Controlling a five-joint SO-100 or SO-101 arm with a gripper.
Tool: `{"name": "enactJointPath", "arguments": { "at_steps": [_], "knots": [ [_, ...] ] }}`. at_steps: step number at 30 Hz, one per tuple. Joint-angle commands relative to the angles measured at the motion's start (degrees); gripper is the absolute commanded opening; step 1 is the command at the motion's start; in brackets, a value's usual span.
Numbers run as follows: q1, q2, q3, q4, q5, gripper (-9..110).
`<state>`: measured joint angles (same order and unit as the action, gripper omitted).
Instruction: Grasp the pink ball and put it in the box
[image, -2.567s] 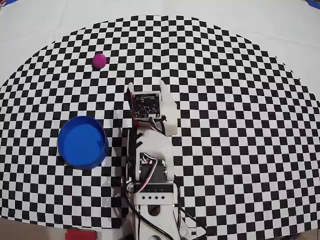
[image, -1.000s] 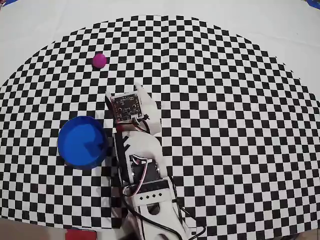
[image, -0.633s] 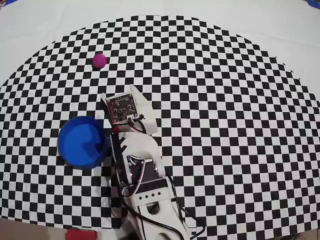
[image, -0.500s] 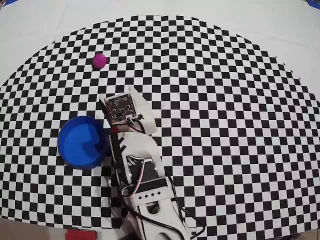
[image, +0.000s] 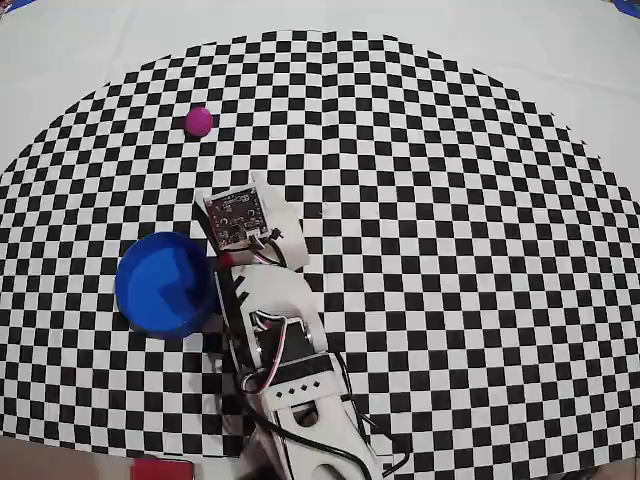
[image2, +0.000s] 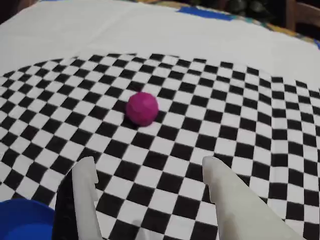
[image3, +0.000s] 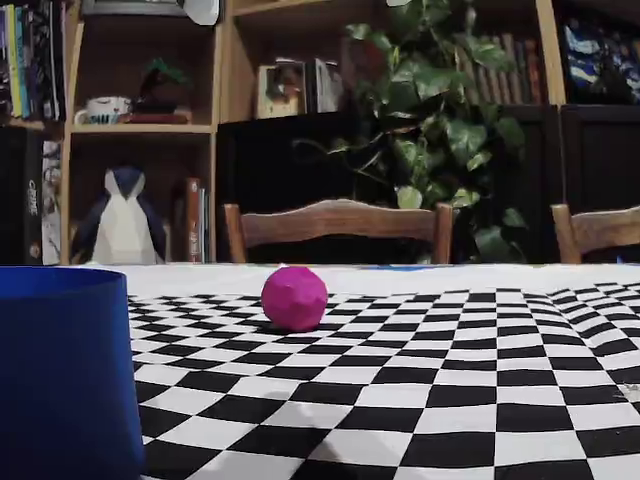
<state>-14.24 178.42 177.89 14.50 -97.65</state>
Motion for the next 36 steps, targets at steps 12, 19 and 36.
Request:
{"name": "enactJointPath", "arguments": {
  "at_steps": [12,19,36],
  "knots": [
    [-0.4,-0.4,0.4,-1.1,3.6,24],
    [-0.1,-0.5,0.4,-1.1,4.4,24],
    [-0.4,-3.9,0.4,-3.2,4.6,24]
  ]
}}
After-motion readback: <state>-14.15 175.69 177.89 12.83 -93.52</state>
